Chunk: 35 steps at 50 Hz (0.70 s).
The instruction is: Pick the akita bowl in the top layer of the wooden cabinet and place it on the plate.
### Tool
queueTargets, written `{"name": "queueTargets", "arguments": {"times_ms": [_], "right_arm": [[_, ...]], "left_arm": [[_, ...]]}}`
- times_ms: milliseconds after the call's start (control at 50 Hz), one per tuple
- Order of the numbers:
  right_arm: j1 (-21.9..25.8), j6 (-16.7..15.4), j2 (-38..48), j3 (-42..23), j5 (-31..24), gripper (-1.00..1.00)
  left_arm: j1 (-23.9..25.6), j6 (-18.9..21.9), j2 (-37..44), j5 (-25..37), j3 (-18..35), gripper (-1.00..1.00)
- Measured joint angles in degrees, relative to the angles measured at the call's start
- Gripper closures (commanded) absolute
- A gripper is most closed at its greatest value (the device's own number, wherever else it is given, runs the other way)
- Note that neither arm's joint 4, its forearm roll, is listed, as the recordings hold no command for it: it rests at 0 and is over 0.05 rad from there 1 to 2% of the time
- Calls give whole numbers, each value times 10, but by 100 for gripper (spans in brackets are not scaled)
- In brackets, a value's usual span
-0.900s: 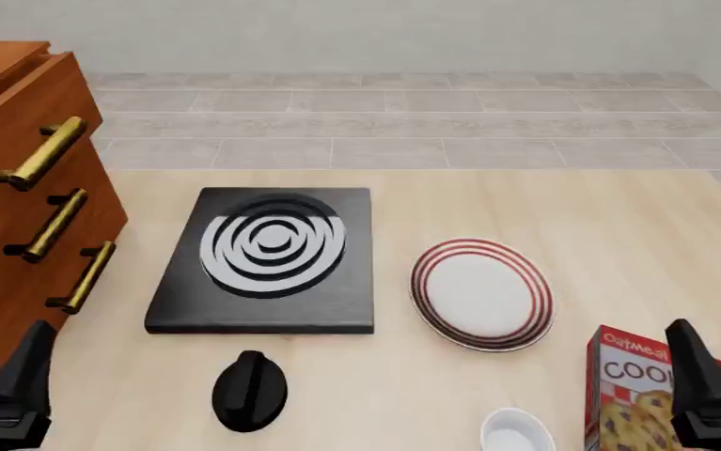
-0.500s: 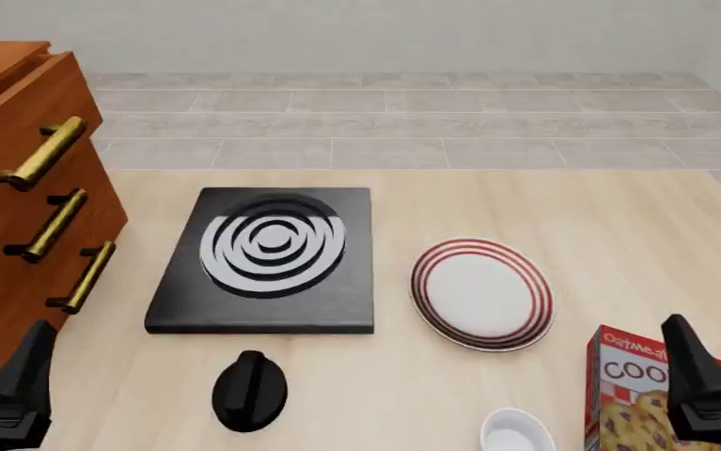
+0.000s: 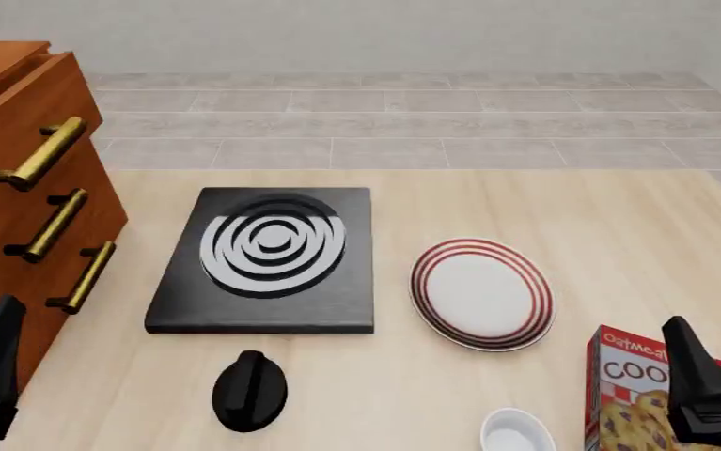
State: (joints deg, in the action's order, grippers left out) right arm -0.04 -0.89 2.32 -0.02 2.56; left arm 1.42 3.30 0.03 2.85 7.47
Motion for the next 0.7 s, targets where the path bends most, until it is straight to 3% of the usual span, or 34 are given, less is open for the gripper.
{"name": "queueTargets", "arguments": {"times_ms": [400,700], "right_arm": [[1,0,-14,0,-13,-100],[2,1,-19,0,-19,-100]], "left_arm": [[38,20,0,89,148,-100],[55,33,0,148,231,-100]]}}
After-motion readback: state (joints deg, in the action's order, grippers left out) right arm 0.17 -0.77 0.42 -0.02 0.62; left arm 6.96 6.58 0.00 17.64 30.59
